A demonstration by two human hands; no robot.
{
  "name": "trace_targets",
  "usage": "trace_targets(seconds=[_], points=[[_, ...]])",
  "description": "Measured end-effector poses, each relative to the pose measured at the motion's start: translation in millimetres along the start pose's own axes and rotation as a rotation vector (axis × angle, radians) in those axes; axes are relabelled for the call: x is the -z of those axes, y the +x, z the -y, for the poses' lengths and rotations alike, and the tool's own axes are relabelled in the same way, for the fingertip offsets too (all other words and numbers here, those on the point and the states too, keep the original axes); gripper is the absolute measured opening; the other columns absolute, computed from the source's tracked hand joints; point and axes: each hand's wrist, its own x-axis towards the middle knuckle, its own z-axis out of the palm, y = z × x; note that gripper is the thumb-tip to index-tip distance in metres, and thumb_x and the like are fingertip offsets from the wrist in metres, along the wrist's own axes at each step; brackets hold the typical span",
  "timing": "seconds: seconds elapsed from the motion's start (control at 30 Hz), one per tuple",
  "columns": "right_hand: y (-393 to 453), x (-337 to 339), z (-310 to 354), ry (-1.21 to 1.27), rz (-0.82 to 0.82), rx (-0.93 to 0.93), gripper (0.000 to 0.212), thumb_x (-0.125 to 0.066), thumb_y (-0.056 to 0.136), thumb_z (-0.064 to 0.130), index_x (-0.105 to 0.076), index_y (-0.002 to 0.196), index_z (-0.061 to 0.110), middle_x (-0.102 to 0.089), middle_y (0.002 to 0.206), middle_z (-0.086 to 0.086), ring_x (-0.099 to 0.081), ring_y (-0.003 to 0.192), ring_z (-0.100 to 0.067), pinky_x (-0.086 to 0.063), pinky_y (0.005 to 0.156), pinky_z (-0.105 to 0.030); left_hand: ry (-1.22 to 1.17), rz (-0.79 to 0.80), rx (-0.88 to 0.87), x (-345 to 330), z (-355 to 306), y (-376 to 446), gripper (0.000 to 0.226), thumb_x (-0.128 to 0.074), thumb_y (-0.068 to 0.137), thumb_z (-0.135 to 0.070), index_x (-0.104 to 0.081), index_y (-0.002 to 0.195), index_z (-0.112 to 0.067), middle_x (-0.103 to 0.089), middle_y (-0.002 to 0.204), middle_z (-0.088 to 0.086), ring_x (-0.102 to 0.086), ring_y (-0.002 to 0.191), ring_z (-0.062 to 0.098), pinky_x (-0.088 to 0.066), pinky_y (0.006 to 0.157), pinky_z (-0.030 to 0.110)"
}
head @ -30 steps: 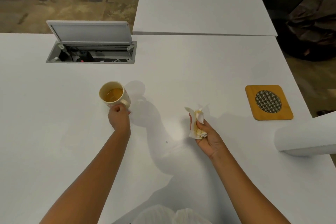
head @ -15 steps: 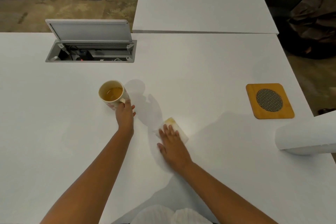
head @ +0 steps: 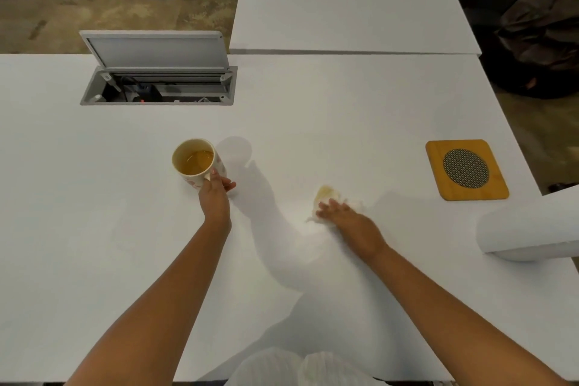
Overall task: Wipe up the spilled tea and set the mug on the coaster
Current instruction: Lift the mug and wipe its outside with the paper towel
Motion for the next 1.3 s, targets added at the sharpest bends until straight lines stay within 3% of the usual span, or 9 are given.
trace_targets(seconds=[0.17,0.27,0.4,0.6,0.77,0.87,1.03,1.17,1.3], points=[[13,30,3,0.637,-0.563,-0.551,0.032,-0.041,0.096,0.009,-0.059,0.122,0.016,-0.062,0.125,-0.004,-0.057,0.114,-0.021,-0.043,0.095,-0.025,-0.012,-0.019,-0.017,13,7,-2,0.031,-0.032,0.097,-0.037,-0.055,0.092,-0.017,-0.062,0.097,0.003,-0.056,0.094,0.02,-0.042,0.084,0.03],[9,37,4,1.302,-0.565,-0.636,0.031,-0.044,0.094,0.004,-0.062,0.114,0.018,-0.072,0.099,0.003,-0.07,0.085,-0.012,-0.058,0.069,-0.028,-0.023,0.026,-0.053,25,9,-1,0.032,-0.032,0.098,-0.036,-0.054,0.111,-0.017,-0.06,0.105,0.001,-0.056,0.097,0.019,-0.044,0.085,0.027],[-2,35,8,1.705,-0.569,-0.628,0.029,-0.045,0.093,0.0,-0.059,0.112,0.017,-0.074,0.087,0.004,-0.071,0.072,-0.006,-0.056,0.055,-0.02,-0.025,0.149,-0.089,39,10,-10,0.025,-0.035,0.097,-0.036,-0.056,0.105,-0.025,-0.061,0.107,-0.001,-0.059,0.097,0.016,-0.045,0.081,0.024],[-9,27,15,1.863,-0.577,-0.663,0.035,-0.044,0.093,-0.002,-0.054,0.121,0.015,-0.065,0.1,-0.002,-0.071,0.068,-0.007,-0.056,0.052,-0.019,-0.001,0.339,-0.101,50,5,-38,0.03,-0.036,0.096,-0.034,-0.064,0.093,-0.024,-0.066,0.105,0.005,-0.063,0.098,0.02,-0.046,0.086,0.032],[-8,23,30,1.79,-0.523,-0.683,0.034,-0.048,0.092,0.002,-0.055,0.122,0.017,-0.068,0.098,-0.002,-0.07,0.074,-0.011,-0.057,0.053,-0.022,-0.013,0.5,-0.076,47,-7,-78,0.039,-0.038,0.096,-0.031,-0.066,0.07,-0.022,-0.069,0.073,-0.008,-0.066,0.083,0.011,-0.046,0.094,0.037],[-8,22,43,1.793,-0.496,-0.662,0.032,-0.049,0.092,0.002,-0.056,0.12,0.016,-0.069,0.096,-0.003,-0.072,0.071,-0.011,-0.057,0.054,-0.024,0.009,0.571,-0.07,41,-16,-108,0.042,-0.043,0.09,-0.038,-0.055,0.054,-0.021,-0.063,0.059,-0.007,-0.063,0.081,0.018,-0.046,0.096,0.041],[-3,22,66,1.88,-0.376,-0.536,0.028,-0.047,0.093,0.004,-0.059,0.116,0.014,-0.071,0.101,-0.007,-0.072,0.084,-0.019,-0.059,0.063,-0.03,0.05,0.709,-0.094,25,-30,-154,0.04,-0.046,0.075,-0.053,-0.053,0.052,-0.022,-0.061,0.06,-0.005,-0.064,0.087,0.023,-0.048,0.096,0.041],[-5,32,80,1.944,-0.187,-0.419,0.021,-0.046,0.095,0.016,-0.064,0.105,0.015,-0.073,0.093,-0.008,-0.071,0.082,-0.02,-0.057,0.062,-0.03,0.119,0.796,-0.137,16,-41,-174,0.039,-0.044,0.077,-0.053,-0.058,0.051,-0.028,-0.06,0.057,-0.008,-0.06,0.079,0.021,-0.049,0.096,0.043],[-8,37,82,2.093,-0.169,-0.413,0.022,-0.043,0.097,0.019,-0.062,0.104,0.012,-0.073,0.088,-0.011,-0.069,0.084,-0.023,-0.058,0.063,-0.03,0.176,0.827,-0.167,10,-50,-182,0.039,-0.044,0.077,-0.05,-0.057,0.046,-0.03,-0.055,0.05,-0.011,-0.057,0.068,0.012,-0.052,0.092,0.043]])
